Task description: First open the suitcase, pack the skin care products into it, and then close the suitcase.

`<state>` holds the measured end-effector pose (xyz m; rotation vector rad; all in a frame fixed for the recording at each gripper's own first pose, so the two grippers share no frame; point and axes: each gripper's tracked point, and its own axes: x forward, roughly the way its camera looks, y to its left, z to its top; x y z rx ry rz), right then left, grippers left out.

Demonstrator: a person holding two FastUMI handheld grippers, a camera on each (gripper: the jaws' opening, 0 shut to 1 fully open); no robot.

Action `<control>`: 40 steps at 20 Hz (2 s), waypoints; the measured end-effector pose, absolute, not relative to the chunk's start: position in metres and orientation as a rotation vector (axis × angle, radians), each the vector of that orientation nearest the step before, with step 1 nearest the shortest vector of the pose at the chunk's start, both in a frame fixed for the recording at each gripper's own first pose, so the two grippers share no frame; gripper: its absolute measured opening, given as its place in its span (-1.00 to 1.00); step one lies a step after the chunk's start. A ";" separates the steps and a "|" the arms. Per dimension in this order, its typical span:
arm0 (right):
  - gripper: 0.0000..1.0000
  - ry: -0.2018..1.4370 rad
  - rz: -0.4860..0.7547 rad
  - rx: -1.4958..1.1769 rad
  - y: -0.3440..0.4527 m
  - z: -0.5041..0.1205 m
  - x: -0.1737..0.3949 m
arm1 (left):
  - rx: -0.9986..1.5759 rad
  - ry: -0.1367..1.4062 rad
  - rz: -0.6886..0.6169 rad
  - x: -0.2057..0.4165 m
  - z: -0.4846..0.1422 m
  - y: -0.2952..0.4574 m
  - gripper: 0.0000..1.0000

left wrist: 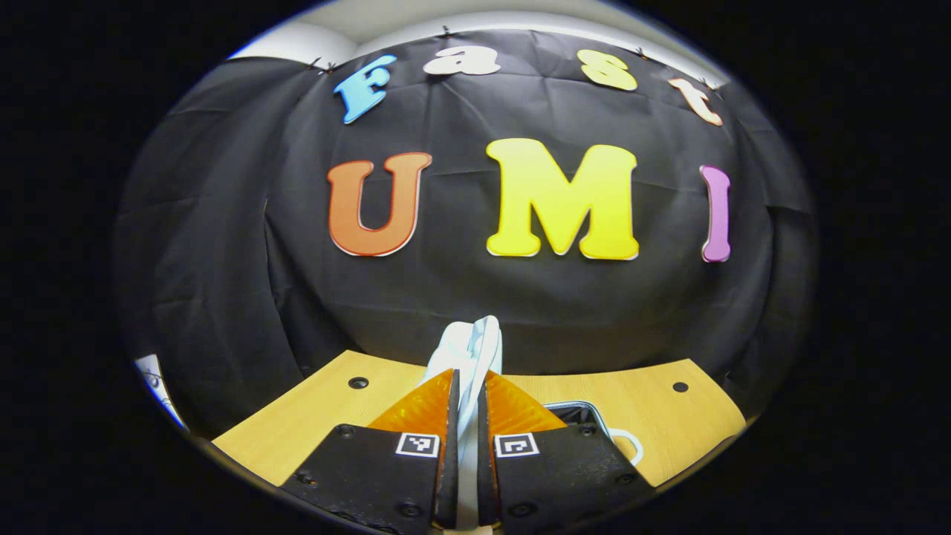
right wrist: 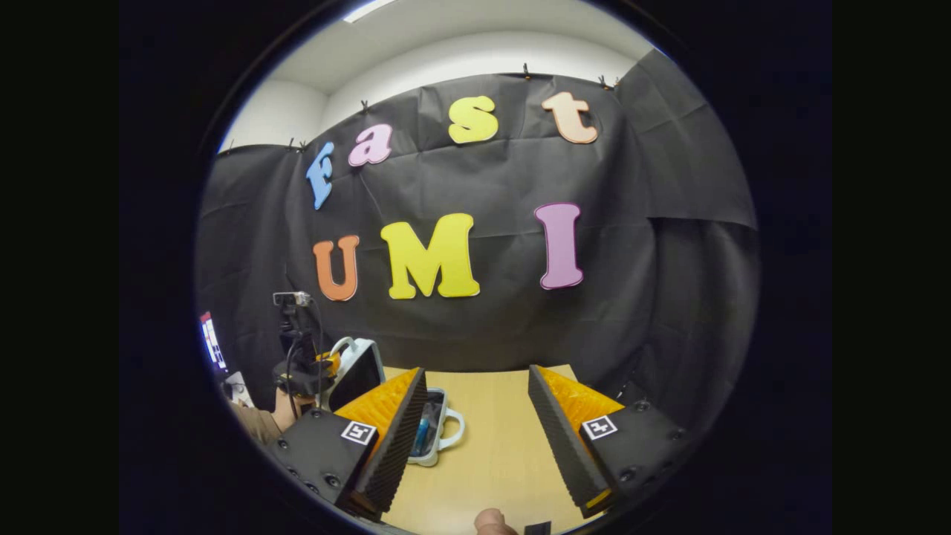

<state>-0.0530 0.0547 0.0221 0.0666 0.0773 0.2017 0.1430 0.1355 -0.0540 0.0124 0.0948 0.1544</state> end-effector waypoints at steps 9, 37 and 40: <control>0.64 0.118 0.165 0.044 0.001 0.008 -0.024 | 0.128 0.232 0.027 0.155 -0.124 -0.002 -0.58; 0.63 0.117 0.132 0.096 -0.012 0.002 -0.003 | 0.106 0.289 -0.098 0.145 -0.116 -0.074 0.89; 0.63 0.076 0.125 0.082 0.014 0.013 -0.002 | 0.105 0.178 -0.089 0.115 -0.054 -0.044 0.94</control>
